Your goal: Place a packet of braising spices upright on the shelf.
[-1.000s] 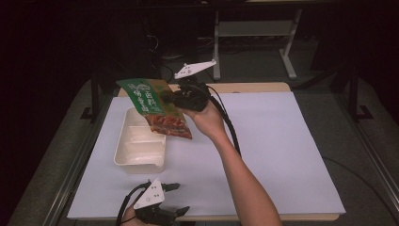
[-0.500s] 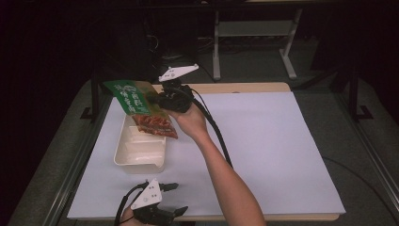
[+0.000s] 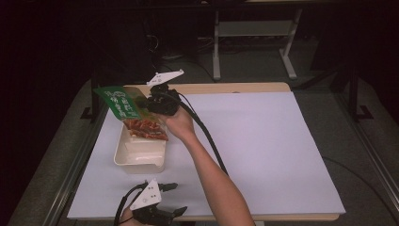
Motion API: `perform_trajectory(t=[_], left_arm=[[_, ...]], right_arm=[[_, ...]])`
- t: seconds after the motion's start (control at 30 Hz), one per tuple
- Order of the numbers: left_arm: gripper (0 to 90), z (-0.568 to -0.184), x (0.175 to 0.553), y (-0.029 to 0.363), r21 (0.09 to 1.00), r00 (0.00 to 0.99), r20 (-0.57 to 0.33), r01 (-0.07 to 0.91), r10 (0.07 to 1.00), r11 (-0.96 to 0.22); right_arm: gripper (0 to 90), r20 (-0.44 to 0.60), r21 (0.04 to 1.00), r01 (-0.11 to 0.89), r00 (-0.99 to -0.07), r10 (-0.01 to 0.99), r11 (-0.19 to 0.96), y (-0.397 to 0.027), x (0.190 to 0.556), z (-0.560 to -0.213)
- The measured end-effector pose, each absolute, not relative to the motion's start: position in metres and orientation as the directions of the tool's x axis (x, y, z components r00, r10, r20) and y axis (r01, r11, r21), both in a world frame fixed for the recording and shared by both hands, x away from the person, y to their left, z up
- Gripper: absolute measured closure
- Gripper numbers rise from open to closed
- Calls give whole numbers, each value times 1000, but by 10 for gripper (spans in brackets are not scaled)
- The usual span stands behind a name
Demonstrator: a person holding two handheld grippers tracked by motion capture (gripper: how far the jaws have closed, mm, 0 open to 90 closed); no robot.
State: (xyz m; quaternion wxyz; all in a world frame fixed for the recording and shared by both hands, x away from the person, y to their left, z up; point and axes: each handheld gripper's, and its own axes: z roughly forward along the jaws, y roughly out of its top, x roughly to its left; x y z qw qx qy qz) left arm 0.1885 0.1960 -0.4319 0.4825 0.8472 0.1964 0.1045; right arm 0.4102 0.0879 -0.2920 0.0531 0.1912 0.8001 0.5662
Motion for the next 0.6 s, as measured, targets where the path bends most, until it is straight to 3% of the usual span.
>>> perform_trajectory(t=[0.6], left_arm=[[238,-431,189,199,860,896,-13,236,444,-452]], right_arm=[[900,213,930,310,-892,399,198,90,418,-320]])
